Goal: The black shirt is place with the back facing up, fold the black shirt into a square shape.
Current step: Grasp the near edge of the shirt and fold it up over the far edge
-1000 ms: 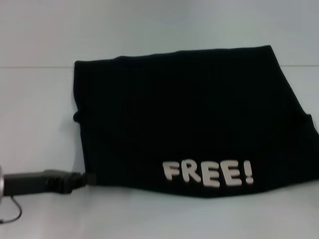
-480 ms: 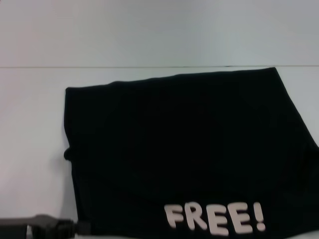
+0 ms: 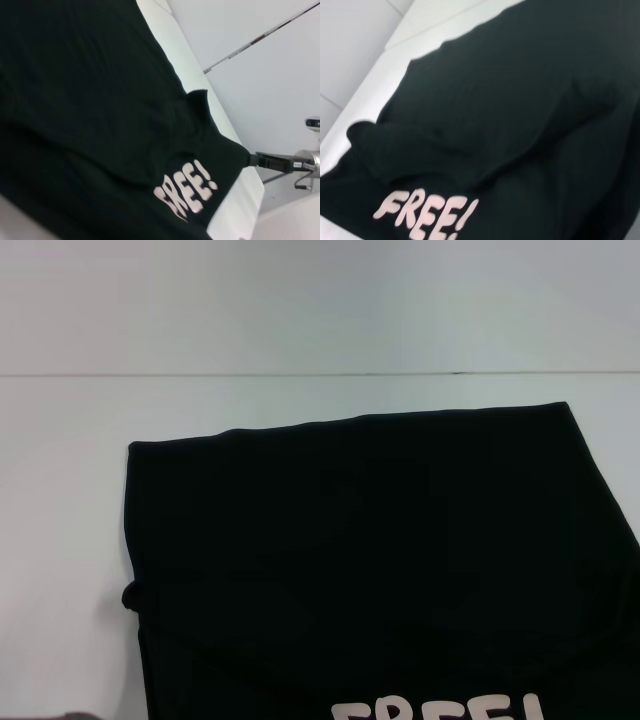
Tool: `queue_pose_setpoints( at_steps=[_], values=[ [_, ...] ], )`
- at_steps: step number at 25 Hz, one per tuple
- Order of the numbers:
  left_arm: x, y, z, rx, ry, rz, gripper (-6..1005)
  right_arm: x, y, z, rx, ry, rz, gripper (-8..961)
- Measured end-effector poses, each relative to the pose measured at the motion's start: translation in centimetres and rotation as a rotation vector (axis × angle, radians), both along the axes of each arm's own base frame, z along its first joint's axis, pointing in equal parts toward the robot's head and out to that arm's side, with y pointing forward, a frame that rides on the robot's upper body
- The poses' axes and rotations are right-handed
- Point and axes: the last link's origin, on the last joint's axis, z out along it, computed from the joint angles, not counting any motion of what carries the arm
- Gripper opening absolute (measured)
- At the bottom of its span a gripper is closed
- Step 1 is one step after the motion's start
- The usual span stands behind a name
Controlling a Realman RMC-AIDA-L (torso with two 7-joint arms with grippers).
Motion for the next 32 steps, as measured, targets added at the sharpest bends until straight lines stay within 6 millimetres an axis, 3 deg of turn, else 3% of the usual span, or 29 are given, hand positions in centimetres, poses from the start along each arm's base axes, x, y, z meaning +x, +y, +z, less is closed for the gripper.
queue_pose_setpoints(
  at_steps=[7,13,21,25,32],
  values=[
    [1.1,3.8,1.3,0.101,0.014,-0.048,1,-1.1,3.4,0.5,0.090,-0.019,0.082,42],
    [3.5,10.6,2.6,0.211,0.051,-0.087,1,-2.8,8.9,1.2,0.168,-0.071,0.151,42],
    [6.0,18.9,2.0,0.364,0.238,-0.064,1,-5.6,16.5,2.2,0.254,-0.157,0.148,42],
    [6.4,21.4,1.2,0.432,0.333,-0.037,1,-6.8,20.0,1.5,0.269,-0.205,0.109,41],
    [6.1,24.1,1.0,0.554,0.472,0.004,1,-9.3,25.0,-0.5,0.306,-0.291,0.094,41]
  ],
)
